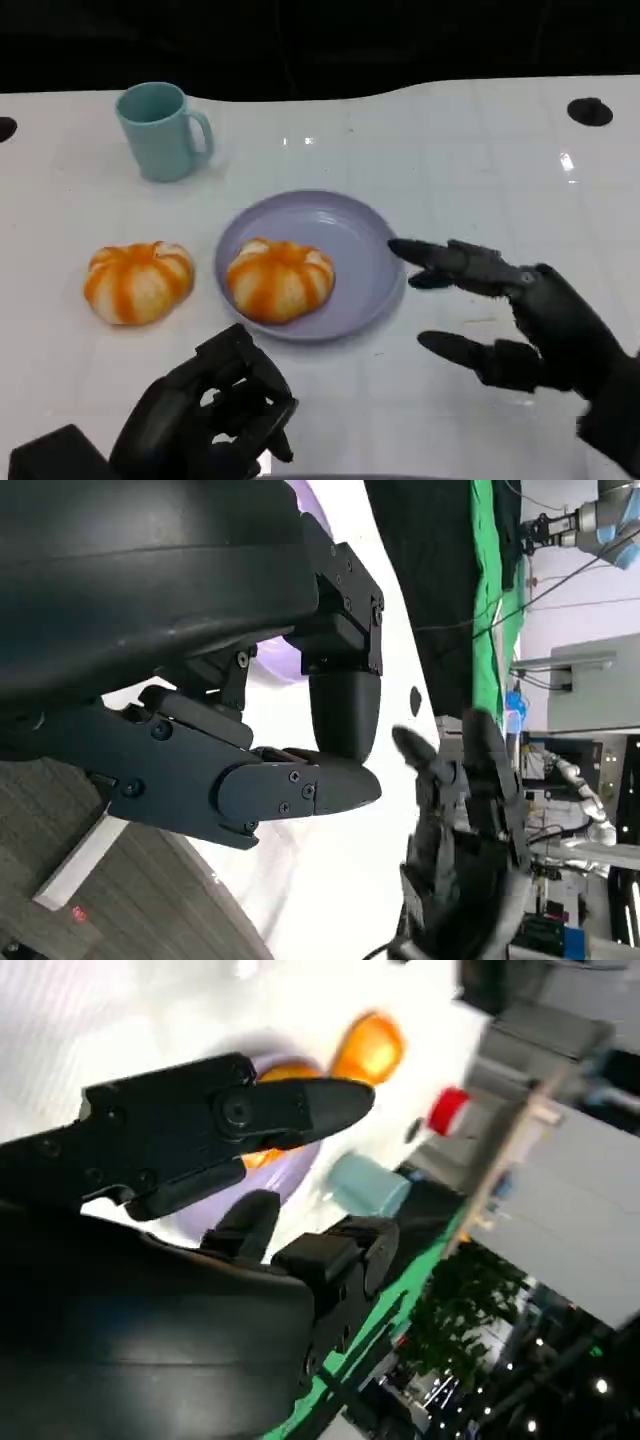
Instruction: Grasp the bread from the table and place it into the plate.
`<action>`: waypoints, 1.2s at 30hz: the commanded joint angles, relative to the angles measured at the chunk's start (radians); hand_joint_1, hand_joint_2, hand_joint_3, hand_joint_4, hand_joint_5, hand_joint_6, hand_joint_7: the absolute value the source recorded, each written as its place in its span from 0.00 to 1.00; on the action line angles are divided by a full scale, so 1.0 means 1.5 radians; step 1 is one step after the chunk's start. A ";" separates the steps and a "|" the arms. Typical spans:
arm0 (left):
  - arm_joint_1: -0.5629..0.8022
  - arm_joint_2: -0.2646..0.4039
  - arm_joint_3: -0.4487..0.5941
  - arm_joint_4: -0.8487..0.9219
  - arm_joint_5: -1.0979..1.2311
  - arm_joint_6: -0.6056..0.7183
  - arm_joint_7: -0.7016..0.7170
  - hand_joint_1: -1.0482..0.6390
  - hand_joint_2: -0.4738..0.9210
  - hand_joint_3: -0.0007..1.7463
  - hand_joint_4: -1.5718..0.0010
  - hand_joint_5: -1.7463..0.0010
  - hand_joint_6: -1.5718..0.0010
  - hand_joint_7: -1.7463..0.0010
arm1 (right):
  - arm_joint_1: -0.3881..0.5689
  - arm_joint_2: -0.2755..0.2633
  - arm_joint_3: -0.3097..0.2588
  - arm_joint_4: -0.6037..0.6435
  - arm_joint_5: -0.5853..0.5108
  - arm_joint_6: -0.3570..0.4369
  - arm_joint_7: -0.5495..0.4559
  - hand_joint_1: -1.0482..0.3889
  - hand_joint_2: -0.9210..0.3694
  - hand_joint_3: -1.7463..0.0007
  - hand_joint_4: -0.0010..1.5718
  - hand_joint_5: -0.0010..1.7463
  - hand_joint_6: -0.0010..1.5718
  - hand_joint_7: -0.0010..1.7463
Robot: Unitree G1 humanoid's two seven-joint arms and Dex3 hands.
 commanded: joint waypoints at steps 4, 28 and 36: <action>0.000 0.009 0.003 -0.008 0.001 0.002 0.003 0.32 1.00 0.26 0.59 0.00 0.72 0.02 | 0.086 0.010 -0.033 -0.072 0.058 -0.015 0.014 0.59 0.33 0.35 0.42 0.87 0.42 0.68; -0.006 0.018 0.016 0.013 -0.004 -0.017 -0.006 0.32 1.00 0.25 0.59 0.00 0.72 0.03 | 0.230 0.016 -0.053 -0.186 -0.011 0.075 -0.033 0.63 0.38 0.22 0.57 1.00 0.43 0.94; -0.011 0.020 0.019 0.025 -0.004 -0.026 -0.007 0.32 1.00 0.25 0.58 0.00 0.71 0.03 | 0.204 0.007 -0.060 -0.118 -0.053 0.001 -0.038 0.58 0.42 0.23 0.60 1.00 0.47 0.91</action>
